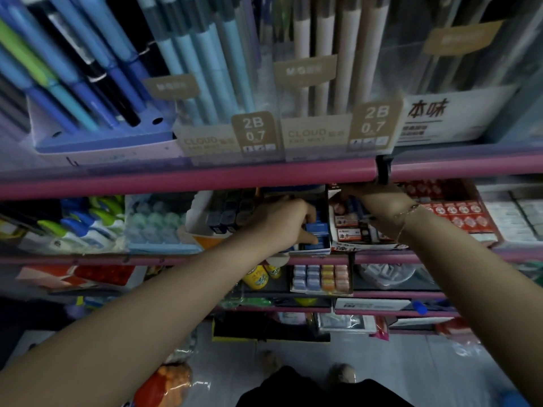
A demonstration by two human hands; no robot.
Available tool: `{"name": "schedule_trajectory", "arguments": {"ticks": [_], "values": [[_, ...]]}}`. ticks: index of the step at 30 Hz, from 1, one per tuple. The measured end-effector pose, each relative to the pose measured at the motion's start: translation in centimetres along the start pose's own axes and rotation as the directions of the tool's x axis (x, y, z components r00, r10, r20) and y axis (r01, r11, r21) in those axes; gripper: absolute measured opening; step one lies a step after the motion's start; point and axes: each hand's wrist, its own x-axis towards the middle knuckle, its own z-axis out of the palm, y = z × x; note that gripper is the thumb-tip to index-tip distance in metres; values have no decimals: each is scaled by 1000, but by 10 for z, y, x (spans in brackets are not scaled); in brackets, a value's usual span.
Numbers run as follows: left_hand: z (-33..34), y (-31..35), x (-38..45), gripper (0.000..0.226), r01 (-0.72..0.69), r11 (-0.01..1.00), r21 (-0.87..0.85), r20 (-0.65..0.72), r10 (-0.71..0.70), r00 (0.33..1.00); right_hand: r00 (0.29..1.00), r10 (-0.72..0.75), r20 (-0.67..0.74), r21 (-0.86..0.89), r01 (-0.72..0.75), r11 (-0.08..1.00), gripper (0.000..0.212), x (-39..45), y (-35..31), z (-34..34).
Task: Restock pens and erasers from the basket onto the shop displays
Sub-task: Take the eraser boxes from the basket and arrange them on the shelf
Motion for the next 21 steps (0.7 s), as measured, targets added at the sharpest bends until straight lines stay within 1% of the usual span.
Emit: {"name": "schedule_trajectory", "arguments": {"ticks": [2,3,5,6,8,10,11,12,14,15,16,18,20,21], "values": [[1,-1,2,40,11,999,-47,78,-7,997,999,20,42,145,-26,989,31,-2,2,-1],[0,-1,2,38,15,997,-72,120,-7,993,997,33,65,193,-45,980,29,-4,2,-1],[0,-1,1,31,3,994,-106,170,15,985,990,73,118,273,-103,957,18,-6,4,-1],[0,-1,0,28,-3,994,-111,183,23,983,986,95,137,317,-135,939,15,-6,5,-1],[-3,2,-2,25,7,991,-135,210,22,978,975,129,183,394,-193,899,21,-7,6,1],[-10,5,-2,22,55,967,-248,178,-10,984,966,132,223,414,-216,884,27,-7,7,2],[-15,6,-2,18,88,933,-349,135,-43,990,965,129,230,418,-218,882,28,-7,7,2],[-20,6,-4,15,106,878,-467,93,-70,993,965,127,228,431,-217,876,27,-7,6,3],[-25,9,-8,22,107,755,-647,56,-93,994,972,124,199,460,-204,864,25,-6,4,4],[-25,10,-11,30,116,722,-682,55,-107,993,976,114,186,449,-188,874,24,-5,2,5],[-23,12,-13,38,117,721,-683,39,-124,992,979,104,177,420,-171,892,24,-5,0,5],[-16,16,-15,56,98,778,-620,-46,-161,986,981,79,178,304,-131,944,23,-5,-4,7],[-12,18,-17,76,83,838,-539,-149,-191,970,974,78,213,116,-104,988,19,-5,-6,8],[-12,18,-18,79,56,851,-523,-176,-171,969,966,101,237,36,-113,993,17,-5,-6,9]]}}
